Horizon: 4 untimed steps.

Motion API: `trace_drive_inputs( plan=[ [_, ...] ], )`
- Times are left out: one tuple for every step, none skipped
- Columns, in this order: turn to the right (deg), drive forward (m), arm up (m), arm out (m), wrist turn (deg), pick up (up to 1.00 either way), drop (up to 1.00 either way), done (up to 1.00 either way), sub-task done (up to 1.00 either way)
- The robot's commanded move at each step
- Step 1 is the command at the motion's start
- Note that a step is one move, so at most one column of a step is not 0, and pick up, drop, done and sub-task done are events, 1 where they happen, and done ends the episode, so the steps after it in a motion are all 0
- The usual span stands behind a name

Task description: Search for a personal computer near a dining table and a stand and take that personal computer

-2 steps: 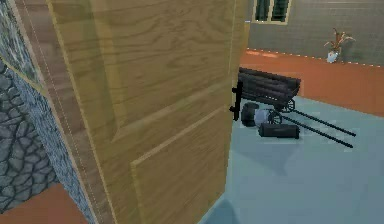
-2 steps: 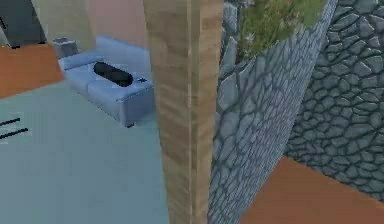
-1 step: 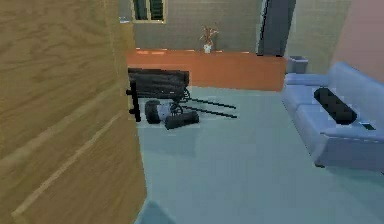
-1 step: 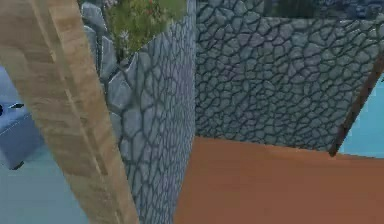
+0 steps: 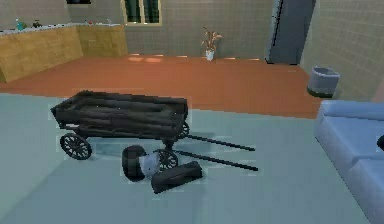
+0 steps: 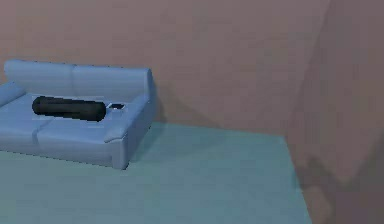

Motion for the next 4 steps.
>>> trace_drive_inputs(
  plan=[
    [0.0, 0.3, 0.0, 0.0, 0.0, 0.0, 0.0, 0.0, 0.0],
    [18.0, 0.0, 0.0, 0.0, 0.0, 0.0, 0.0, 0.0, 0.0],
    [0.0, 0.25, 0.0, 0.0, 0.0, 0.0, 0.0, 0.0, 0.0],
    [-45.0, 0.0, 0.0, 0.0, 0.0, 0.0, 0.0, 0.0, 0.0]
  ],
)
